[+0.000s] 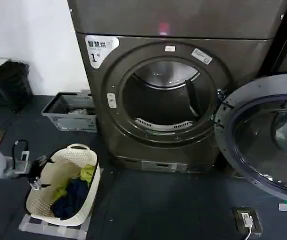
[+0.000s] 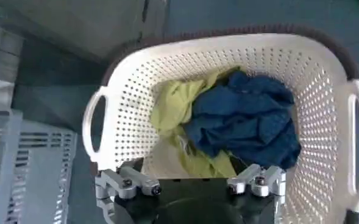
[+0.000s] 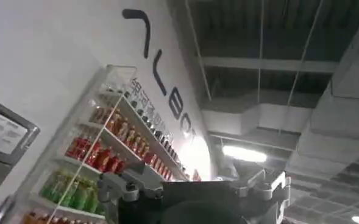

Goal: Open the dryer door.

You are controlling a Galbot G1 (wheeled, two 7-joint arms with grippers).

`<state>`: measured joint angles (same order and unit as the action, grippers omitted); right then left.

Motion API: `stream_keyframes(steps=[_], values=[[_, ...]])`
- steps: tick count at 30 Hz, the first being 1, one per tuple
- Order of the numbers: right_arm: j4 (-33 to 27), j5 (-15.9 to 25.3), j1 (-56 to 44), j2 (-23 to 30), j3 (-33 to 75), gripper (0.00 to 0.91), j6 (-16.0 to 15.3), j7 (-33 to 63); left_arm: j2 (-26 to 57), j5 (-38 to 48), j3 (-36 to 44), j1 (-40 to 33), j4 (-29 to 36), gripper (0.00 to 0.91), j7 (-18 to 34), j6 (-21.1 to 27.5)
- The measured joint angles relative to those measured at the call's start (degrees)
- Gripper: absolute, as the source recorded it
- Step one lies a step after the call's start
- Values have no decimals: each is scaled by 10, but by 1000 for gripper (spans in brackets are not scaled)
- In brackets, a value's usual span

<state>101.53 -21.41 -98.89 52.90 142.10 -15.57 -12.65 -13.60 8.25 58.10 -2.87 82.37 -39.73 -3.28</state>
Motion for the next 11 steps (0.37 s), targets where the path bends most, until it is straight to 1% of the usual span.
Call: stream_keyframes(steps=[11], values=[[2, 0, -12, -2, 25, 907, 0, 1, 0, -6, -1, -2, -6, 907, -4, -2]])
